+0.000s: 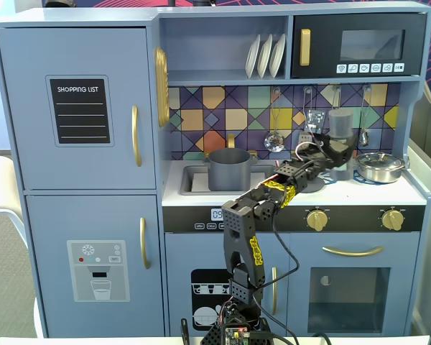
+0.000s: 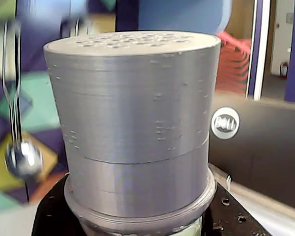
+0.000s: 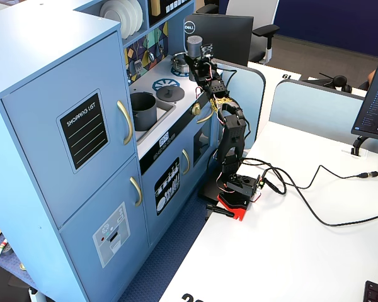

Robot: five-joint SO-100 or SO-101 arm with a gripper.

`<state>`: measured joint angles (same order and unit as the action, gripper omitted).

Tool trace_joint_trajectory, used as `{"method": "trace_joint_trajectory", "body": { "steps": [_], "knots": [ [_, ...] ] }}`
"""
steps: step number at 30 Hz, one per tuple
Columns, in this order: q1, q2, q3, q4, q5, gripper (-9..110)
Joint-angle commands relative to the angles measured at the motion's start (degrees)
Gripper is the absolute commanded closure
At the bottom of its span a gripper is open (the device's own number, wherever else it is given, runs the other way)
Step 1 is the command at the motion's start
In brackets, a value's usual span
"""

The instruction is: Put salt in the gray recipient

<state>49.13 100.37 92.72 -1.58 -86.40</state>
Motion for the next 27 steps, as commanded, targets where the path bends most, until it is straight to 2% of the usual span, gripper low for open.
{"method": "trace_joint_trajectory", "body": {
  "steps": [1, 20, 27],
  "knots": [
    [0.97, -1.41, -2.55, -2.11, -1.67, 101],
    [3.16, -7.91, -2.9, -6.59, 1.85, 101],
    [3.78, -8.0, -2.46, -4.22, 3.52, 101]
  ]
}}
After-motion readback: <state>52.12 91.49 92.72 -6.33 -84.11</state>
